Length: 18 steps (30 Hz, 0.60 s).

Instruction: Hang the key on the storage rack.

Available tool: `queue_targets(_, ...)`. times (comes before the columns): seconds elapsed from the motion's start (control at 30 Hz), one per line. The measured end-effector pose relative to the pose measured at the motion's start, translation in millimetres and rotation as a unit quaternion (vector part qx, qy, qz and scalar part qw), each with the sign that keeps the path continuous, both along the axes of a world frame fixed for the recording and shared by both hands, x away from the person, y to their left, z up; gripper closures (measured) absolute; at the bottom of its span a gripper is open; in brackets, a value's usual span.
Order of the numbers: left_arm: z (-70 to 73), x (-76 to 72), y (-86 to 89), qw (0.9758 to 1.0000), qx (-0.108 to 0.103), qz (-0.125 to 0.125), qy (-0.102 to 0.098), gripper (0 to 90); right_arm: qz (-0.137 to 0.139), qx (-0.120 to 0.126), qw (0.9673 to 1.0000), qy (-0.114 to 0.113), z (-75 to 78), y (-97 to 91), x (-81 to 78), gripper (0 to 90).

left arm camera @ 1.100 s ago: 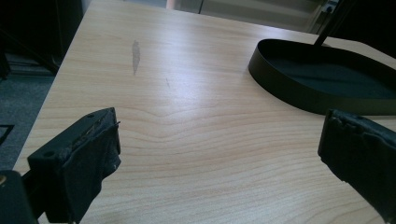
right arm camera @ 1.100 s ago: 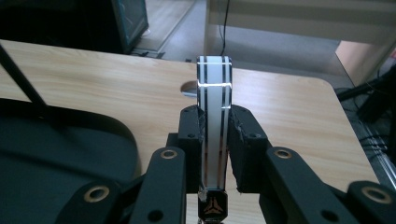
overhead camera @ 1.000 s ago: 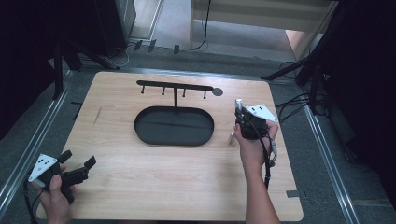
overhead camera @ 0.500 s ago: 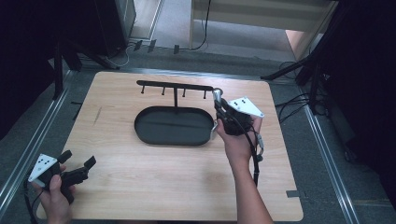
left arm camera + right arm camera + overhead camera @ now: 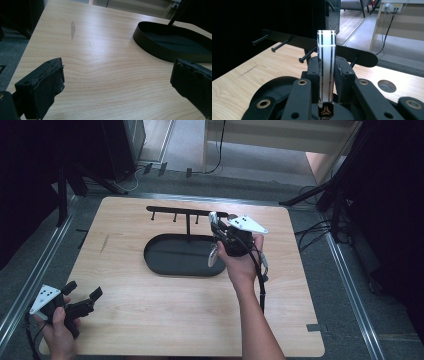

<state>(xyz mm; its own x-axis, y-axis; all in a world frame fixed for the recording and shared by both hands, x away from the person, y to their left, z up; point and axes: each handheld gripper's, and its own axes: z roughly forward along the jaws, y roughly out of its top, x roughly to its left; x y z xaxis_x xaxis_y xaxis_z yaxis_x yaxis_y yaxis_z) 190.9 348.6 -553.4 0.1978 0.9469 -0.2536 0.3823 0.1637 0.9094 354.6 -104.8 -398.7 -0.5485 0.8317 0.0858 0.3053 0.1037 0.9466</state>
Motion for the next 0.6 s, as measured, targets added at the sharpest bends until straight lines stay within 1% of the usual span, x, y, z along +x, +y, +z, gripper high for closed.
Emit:
queue_targets(0.1,-0.1,0.1,0.2,1.0000,-0.001,0.000,-0.001,0.0,-0.004,0.003,1.0000,0.003,-1.1,-1.2,2.9,76.5)
queue_targets(0.13,-0.1,0.2,0.4,1.0000,-0.002,-0.001,0.000,0.0,-0.008,0.005,0.9999,0.007,-2.9,-4.2,5.7,76.5)
queue_targets(0.2,-0.2,0.3,0.4,1.0000,-0.002,-0.001,0.000,0.0,-0.008,0.007,0.9999,0.008,-3.6,-6.4,6.7,76.4)
queue_targets(0.3,-0.1,0.3,0.2,1.0000,-0.001,-0.001,0.000,0.0,-0.007,0.012,0.9999,0.007,-3.6,-8.4,7.0,76.4)
queue_targets(0.4,-0.1,0.2,0.2,1.0000,-0.001,-0.001,0.000,0.0,-0.012,0.018,0.9998,0.006,-2.3,-12.5,7.3,76.4)
queue_targets(0.47,-0.1,0.3,0.2,1.0000,-0.001,-0.001,0.000,0.0,-0.002,0.025,0.9996,0.012,-3.5,-16.5,8.0,76.4)
queue_targets(0.6,-0.1,0.4,0.0,1.0000,0.000,0.000,0.001,0.0,0.018,0.021,0.9994,0.020,-8.5,-16.5,6.4,76.4)
